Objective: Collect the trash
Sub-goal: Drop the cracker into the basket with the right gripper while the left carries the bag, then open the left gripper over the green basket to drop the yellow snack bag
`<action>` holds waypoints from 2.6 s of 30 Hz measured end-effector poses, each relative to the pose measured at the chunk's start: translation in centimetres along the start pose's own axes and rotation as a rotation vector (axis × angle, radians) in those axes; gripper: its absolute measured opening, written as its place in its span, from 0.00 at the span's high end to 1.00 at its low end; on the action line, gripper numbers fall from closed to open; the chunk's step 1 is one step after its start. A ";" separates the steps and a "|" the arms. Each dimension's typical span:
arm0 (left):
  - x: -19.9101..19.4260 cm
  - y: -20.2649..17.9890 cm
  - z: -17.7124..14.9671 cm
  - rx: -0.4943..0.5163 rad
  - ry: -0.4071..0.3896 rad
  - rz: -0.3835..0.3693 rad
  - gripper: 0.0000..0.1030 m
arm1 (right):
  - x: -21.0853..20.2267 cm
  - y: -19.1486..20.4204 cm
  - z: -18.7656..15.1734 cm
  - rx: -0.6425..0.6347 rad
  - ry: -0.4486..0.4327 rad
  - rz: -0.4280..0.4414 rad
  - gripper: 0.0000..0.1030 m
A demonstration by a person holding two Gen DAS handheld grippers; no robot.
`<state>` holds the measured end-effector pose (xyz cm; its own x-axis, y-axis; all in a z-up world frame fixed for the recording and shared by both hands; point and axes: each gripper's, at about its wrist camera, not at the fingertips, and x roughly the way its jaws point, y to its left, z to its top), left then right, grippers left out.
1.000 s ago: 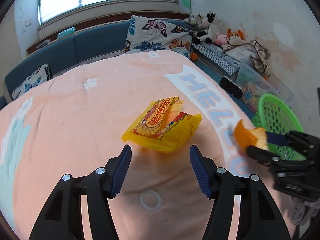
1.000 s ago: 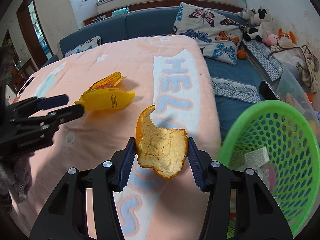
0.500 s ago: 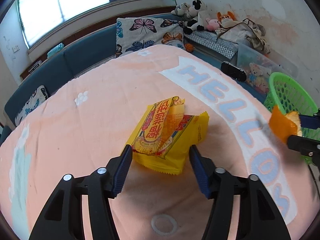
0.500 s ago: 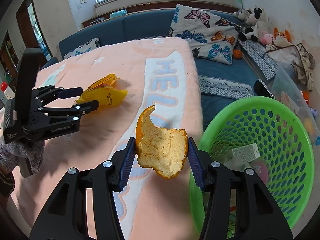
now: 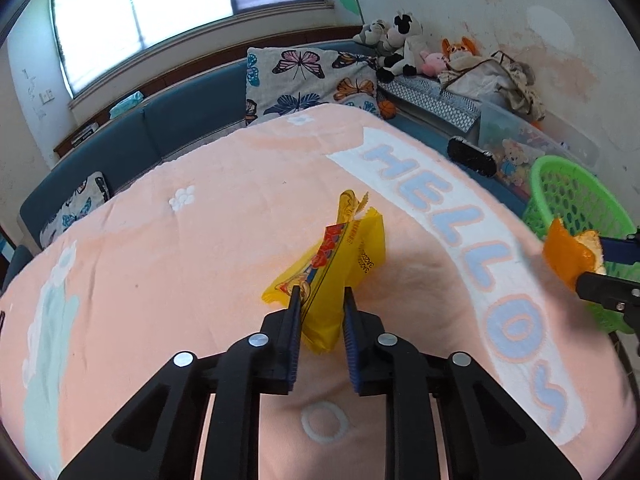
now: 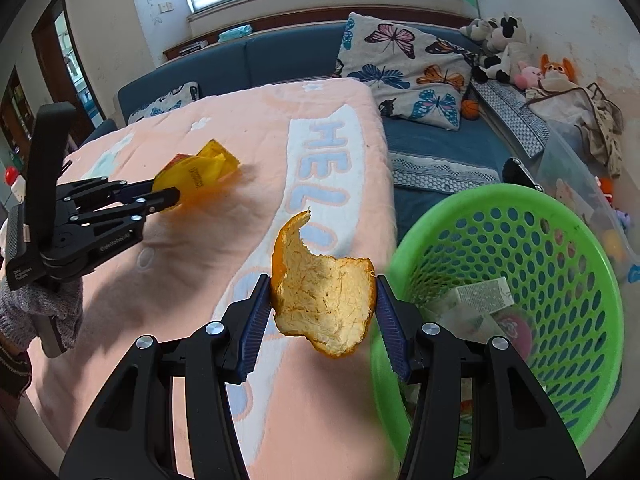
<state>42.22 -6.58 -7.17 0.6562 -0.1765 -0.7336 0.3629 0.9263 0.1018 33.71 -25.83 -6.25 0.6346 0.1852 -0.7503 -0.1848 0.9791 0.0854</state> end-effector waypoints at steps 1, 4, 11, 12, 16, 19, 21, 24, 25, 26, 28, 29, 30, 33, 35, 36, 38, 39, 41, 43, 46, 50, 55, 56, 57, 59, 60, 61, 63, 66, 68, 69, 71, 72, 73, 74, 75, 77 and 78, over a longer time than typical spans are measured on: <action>-0.4 -0.1 -0.1 -0.003 -0.003 -0.007 0.82 | -0.3 -0.1 -0.1 0.003 -0.004 -0.001 0.50; -1.4 -0.8 -0.6 -0.001 -0.007 -0.010 0.83 | -1.1 -0.5 -0.5 0.008 -0.011 -0.008 0.50; -4.0 -2.4 -1.6 -0.032 -0.020 -0.059 0.83 | -3.3 -2.2 -1.9 0.021 -0.027 -0.035 0.50; -4.3 -2.7 -1.6 -0.035 -0.022 -0.071 0.83 | -3.6 -2.6 -2.1 0.026 -0.030 -0.039 0.50; -5.7 -4.6 -1.7 -0.031 -0.036 -0.118 0.83 | -4.7 -4.4 -3.0 0.053 -0.034 -0.060 0.50; -6.3 -6.1 -1.6 -0.018 -0.042 -0.141 0.83 | -5.7 -5.8 -3.8 0.069 -0.041 -0.086 0.50; -6.7 -7.1 -1.5 -0.011 -0.047 -0.158 0.83 | -6.2 -6.7 -4.2 0.083 -0.042 -0.104 0.50; -7.2 -8.6 -1.1 0.003 -0.056 -0.177 0.83 | -6.6 -8.0 -4.8 0.102 -0.039 -0.124 0.49; -7.3 -9.0 -1.0 0.007 -0.058 -0.183 0.83 | -6.7 -8.5 -5.0 0.109 -0.037 -0.133 0.49; -7.5 -9.3 -0.9 0.010 -0.060 -0.190 0.83 | -6.9 -8.9 -5.2 0.115 -0.035 -0.142 0.49; -7.7 -10.1 -0.6 0.013 -0.064 -0.209 0.83 | -7.1 -9.5 -5.6 0.125 -0.035 -0.152 0.48; -7.8 -10.5 -0.4 0.016 -0.066 -0.214 0.83 | -7.2 -9.8 -5.8 0.132 -0.034 -0.156 0.48; -7.9 -10.9 -0.3 0.021 -0.069 -0.219 0.83 | -7.3 -10.0 -5.9 0.135 -0.033 -0.158 0.48; -8.3 -12.1 0.1 0.034 -0.075 -0.235 0.83 | -7.5 -10.4 -6.4 0.144 -0.031 -0.167 0.48; -8.4 -12.7 0.4 0.042 -0.077 -0.245 0.83 | -7.6 -10.5 -6.3 0.148 -0.031 -0.167 0.48; -8.5 -13.1 0.6 0.044 -0.078 -0.250 0.83 | -7.7 -10.6 -6.4 0.152 -0.032 -0.169 0.48; -8.5 -13.5 0.9 0.049 -0.082 -0.255 0.83 | -8.0 -10.9 -6.5 0.160 -0.037 -0.161 0.43; -8.5 -13.8 1.0 0.050 -0.082 -0.260 0.83 | -8.1 -11.0 -6.5 0.162 -0.041 -0.162 0.39; -8.6 -14.3 1.2 0.052 -0.082 -0.268 0.83 | -8.6 -11.0 -6.5 0.165 -0.052 -0.163 0.34; -8.5 -14.8 1.3 0.056 -0.081 -0.277 0.83 | -9.0 -11.2 -6.5 0.167 -0.059 -0.166 0.34; -8.4 -15.6 1.5 0.063 -0.080 -0.288 0.83 | -9.4 -11.4 -6.4 0.166 -0.065 -0.167 0.34; -8.0 -16.8 1.7 0.066 -0.072 -0.306 0.83 | -10.0 -11.6 -6.6 0.167 -0.069 -0.169 0.34; -7.3 -18.1 1.9 0.068 -0.054 -0.325 0.83 | -10.8 -12.0 -7.1 0.173 -0.075 -0.177 0.34; -7.1 -18.3 1.9 0.068 -0.050 -0.328 0.83 | -11.0 -12.1 -7.2 0.175 -0.078 -0.180 0.34; -6.8 -18.6 2.0 0.070 -0.045 -0.329 0.83 | -11.2 -12.3 -7.3 0.176 -0.079 -0.181 0.34; -6.3 -19.0 2.0 0.072 -0.035 -0.331 0.83 | -11.6 -12.5 -7.3 0.180 -0.085 -0.188 0.34; -6.1 -19.3 2.0 0.072 -0.031 -0.332 0.83 | -11.7 -12.6 -7.4 0.182 -0.087 -0.190 0.34; -5.9 -19.4 2.0 0.072 -0.028 -0.333 0.83 | -11.8 -12.7 -7.4 0.183 -0.088 -0.191 0.34; -5.6 -19.7 2.1 0.065 -0.020 -0.337 0.82 | -12.1 -12.9 -7.5 0.188 -0.091 -0.194 0.34; -5.2 -20.1 2.3 0.053 -0.010 -0.353 0.80 | -12.2 -13.2 -7.6 0.197 -0.093 -0.195 0.34; -5.1 -20.5 2.4 0.050 -0.009 -0.355 0.79 | -12.3 -13.3 -7.7 0.199 -0.091 -0.194 0.34; -5.1 -20.6 2.4 0.050 -0.011 -0.355 0.79 | -12.3 -13.3 -7.8 0.198 -0.091 -0.196 0.34; -5.1 -20.8 2.4 0.051 -0.012 -0.358 0.77 | -12.2 -13.4 -7.9 0.198 -0.090 -0.196 0.34; -5.0 -20.9 2.4 0.049 -0.013 -0.361 0.75 | -12.2 -13.5 -7.9 0.198 -0.090 -0.195 0.34; -5.0 -21.0 2.4 0.048 -0.014 -0.364 0.73 | -12.3 -13.5 -7.9 0.199 -0.091 -0.195 0.34; -5.0 -21.0 2.4 0.047 -0.015 -0.366 0.71 | -12.3 -13.4 -7.9 0.201 -0.092 -0.195 0.34; -5.1 -21.0 2.3 0.044 -0.016 -0.365 0.64 | -12.3 -13.4 -8.0 0.203 -0.093 -0.193 0.34; -5.3 -20.8 2.2 0.040 -0.026 -0.358 0.57 | -12.4 -13.4 -8.0 0.205 -0.095 -0.191 0.34; -5.5 -20.8 2.2 0.041 -0.034 -0.359 0.57 | -12.4 -13.4 -8.0 0.206 -0.097 -0.191 0.34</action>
<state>32.55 -25.59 -3.82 0.5037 -0.4993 -0.7050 0.5995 0.7896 -0.1309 22.31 -41.91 -3.29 0.7135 -0.0068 -0.7006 0.0950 0.9917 0.0871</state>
